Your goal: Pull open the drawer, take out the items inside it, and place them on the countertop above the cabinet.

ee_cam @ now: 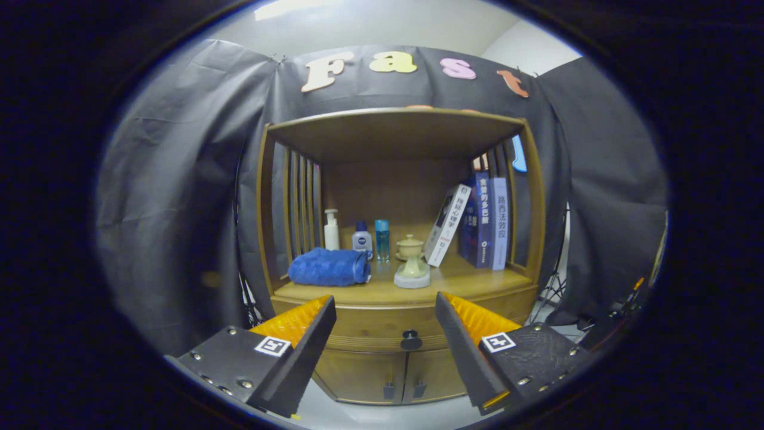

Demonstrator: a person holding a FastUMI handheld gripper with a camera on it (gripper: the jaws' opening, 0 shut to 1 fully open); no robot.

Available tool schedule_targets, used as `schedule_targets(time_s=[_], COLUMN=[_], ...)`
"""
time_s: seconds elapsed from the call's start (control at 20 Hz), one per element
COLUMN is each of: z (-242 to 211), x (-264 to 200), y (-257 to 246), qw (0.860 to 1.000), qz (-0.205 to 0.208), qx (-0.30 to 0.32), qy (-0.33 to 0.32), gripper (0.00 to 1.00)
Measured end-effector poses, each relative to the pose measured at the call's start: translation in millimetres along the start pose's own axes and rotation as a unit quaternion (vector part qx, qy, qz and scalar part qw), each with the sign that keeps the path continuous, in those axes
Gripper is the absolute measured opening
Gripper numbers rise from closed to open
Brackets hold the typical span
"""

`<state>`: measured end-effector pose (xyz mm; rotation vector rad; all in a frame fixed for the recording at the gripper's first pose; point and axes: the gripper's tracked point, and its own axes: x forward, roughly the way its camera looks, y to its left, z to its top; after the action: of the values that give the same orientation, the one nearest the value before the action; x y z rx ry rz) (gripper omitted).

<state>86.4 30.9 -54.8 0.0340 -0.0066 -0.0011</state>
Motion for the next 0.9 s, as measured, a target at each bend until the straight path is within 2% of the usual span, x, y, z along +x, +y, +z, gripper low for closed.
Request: schedule_targets(time_s=[0.45, 0.65, 0.9], z=[38, 43, 33], x=[-84, -94, -91], y=[-12, -10, -29], qw=[1.0, 1.0, 1.0], qz=[-0.006, 0.001, -0.012], qx=[-0.005, 0.001, 0.009], qy=[-0.004, -0.015, -0.003], gripper=[1.0, 1.0, 1.0])
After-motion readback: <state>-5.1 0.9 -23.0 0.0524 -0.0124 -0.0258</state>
